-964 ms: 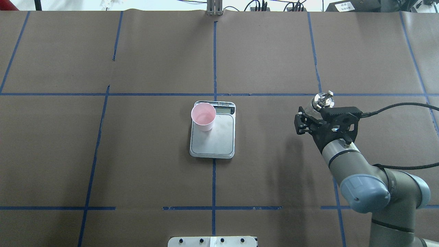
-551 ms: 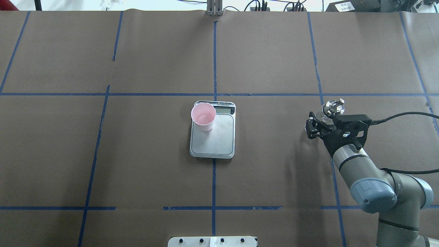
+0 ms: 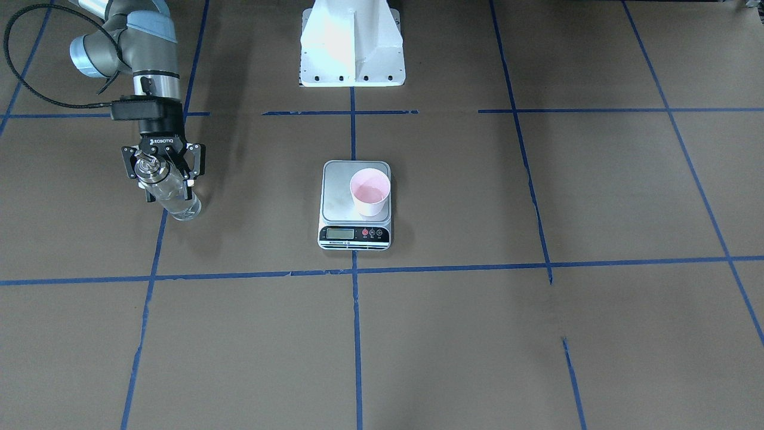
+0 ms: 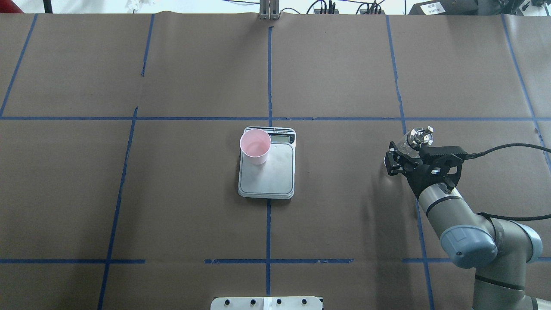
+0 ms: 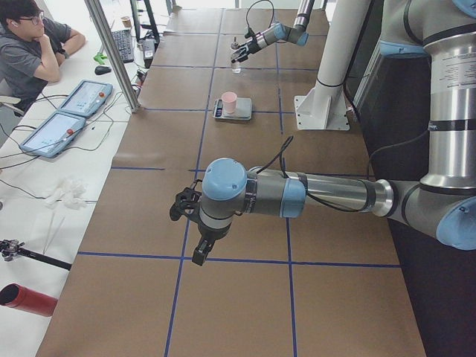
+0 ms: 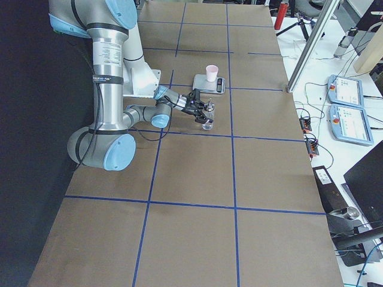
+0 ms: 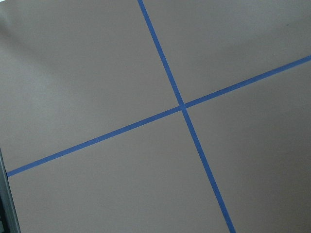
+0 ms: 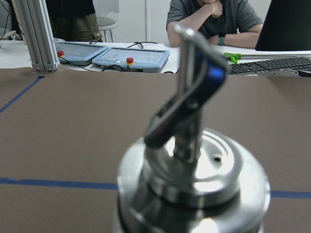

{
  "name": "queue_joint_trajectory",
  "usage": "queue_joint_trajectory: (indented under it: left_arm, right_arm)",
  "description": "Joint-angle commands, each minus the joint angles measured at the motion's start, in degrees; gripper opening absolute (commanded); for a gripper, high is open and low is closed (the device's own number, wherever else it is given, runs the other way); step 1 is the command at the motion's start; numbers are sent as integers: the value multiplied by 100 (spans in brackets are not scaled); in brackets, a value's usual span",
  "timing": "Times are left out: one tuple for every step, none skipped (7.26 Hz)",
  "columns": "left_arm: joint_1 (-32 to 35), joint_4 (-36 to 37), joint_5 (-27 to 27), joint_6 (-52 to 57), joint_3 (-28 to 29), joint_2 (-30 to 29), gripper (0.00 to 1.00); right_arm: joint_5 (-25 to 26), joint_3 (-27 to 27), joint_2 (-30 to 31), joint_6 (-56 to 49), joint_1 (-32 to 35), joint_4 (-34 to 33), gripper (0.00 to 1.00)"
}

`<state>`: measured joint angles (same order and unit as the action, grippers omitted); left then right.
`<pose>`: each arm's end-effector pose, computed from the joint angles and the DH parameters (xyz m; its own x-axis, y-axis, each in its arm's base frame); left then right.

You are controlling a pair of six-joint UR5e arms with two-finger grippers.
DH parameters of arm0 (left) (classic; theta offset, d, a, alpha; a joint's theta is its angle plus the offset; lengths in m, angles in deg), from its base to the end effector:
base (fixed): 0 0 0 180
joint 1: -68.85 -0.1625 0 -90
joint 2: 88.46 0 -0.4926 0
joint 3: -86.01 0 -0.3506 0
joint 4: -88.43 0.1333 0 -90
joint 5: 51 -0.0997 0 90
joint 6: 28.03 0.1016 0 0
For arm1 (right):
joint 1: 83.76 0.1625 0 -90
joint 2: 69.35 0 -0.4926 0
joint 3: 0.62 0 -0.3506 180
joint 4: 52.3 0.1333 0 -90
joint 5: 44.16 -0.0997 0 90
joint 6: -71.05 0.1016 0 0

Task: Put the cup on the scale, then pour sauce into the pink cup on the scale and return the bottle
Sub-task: 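Lower the bottle to the table with the right gripper and release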

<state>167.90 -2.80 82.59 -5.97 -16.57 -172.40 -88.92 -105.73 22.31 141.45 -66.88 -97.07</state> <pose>-0.1262 -0.3901 0.6720 0.7350 0.3470 -0.5825 -0.1297 0.9152 0.3816 -0.3611 -0.3243 0.5254 0.7319 -0.0248 0.6810 -0.5726 0.5195 0.6343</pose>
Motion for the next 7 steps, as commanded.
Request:
queue_joint_trajectory:
  left_arm:
    - [0, 0, 0, 0, 0, 0, 100]
    - [0, 0, 0, 0, 0, 9, 100]
    - [0, 0, 0, 0, 0, 9, 100]
    - [0, 0, 0, 0, -8, 0, 100]
    - [0, -9, 0, 0, -8, 0, 100]
    - [0, 0, 0, 0, -26, 9, 100]
    - [0, 0, 0, 0, -43, 0, 100]
  right_arm:
    - [11, 86, 2, 0, -18, 3, 0]
    - [2, 200, -16, 0, -18, 12, 0]
    - [11, 201, -16, -9, -18, 12, 3]
    - [11, 201, -25, -18, -18, 12, 15]
    - [11, 201, -34, -26, -18, 12, 50]
    - [11, 193, -34, -26, -9, 12, 78]
    - [46, 175, -34, -18, -9, 12, 100]
